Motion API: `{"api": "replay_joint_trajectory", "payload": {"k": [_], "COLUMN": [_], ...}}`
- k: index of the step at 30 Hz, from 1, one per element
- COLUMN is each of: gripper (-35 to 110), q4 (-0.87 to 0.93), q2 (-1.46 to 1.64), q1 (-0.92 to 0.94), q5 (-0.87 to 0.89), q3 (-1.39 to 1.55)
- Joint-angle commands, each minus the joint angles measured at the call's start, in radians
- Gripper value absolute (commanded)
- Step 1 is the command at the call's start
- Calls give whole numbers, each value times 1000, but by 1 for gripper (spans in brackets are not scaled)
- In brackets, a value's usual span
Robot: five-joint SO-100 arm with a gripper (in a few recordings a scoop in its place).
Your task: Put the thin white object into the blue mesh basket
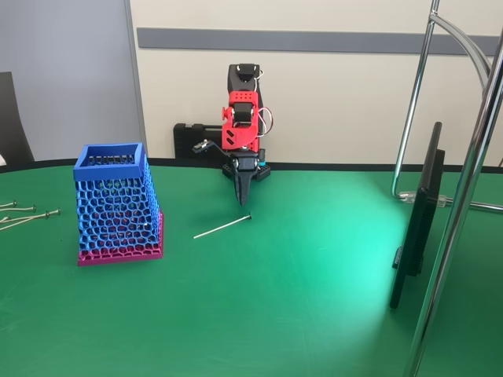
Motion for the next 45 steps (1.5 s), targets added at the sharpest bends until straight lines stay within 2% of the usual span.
{"api": "replay_joint_trajectory", "payload": {"k": [1, 25, 45], "gripper": [16, 16, 11], "q4": [5, 34, 146], "q2": [-52, -353, -526], "q1": [-11, -48, -55], "q5": [-2, 29, 0], "q3": [-61, -273, -426]}}
